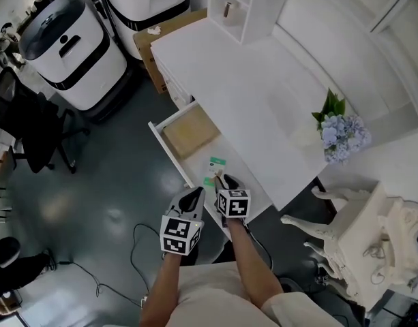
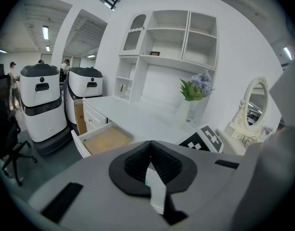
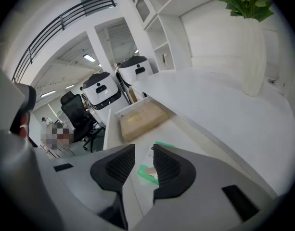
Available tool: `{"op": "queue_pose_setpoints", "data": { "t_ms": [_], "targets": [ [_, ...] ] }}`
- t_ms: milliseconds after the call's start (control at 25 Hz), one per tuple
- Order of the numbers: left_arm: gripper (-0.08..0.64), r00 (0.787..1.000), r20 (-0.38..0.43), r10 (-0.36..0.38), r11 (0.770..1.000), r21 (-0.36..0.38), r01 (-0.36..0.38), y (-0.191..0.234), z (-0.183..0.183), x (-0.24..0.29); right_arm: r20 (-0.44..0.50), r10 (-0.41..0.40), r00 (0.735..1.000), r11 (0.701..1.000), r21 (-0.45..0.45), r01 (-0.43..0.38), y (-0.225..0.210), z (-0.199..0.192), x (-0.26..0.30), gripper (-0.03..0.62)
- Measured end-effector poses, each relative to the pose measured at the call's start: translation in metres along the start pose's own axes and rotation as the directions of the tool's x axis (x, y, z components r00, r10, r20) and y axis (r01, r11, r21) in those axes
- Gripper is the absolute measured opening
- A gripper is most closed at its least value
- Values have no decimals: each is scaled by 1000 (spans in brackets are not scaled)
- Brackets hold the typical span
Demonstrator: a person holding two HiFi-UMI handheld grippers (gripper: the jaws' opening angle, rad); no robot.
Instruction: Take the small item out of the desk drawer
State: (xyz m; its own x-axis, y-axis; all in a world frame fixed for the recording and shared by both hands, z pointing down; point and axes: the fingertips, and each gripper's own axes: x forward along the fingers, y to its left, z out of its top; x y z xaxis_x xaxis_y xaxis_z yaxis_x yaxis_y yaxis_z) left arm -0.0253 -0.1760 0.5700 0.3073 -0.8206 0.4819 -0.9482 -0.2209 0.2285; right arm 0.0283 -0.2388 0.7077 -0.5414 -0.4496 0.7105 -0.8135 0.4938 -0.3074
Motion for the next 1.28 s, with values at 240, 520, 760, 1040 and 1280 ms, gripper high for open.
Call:
{"op": "queue_pose_setpoints", "data": {
  "t_ms": [240,520,760,1040,1280],
  "targets": [
    [17,1000,-2,8,1000,-17,-8,0,2,9,-65,-27,998,1000,9,28,-9,-8,34,223],
    [17,1000,-5,19,999,-37,-19,3,2,8,-165,-37,986,995,82,51,-19,-33,70,344],
    [17,999,-33,38,998,-52,-40,15,-12,8,-242,-57,969,983,156,96,-31,-55,99,371],
    [17,995,-76,68,996,-53,-72,34,-26,5,-313,-176,933,974,80,210,-37,-63,118,387],
    [17,991,-95,96,992,-70,-103,51,-35,1,-355,-242,903,964,22,267,-40,-55,130,396]
  ]
}}
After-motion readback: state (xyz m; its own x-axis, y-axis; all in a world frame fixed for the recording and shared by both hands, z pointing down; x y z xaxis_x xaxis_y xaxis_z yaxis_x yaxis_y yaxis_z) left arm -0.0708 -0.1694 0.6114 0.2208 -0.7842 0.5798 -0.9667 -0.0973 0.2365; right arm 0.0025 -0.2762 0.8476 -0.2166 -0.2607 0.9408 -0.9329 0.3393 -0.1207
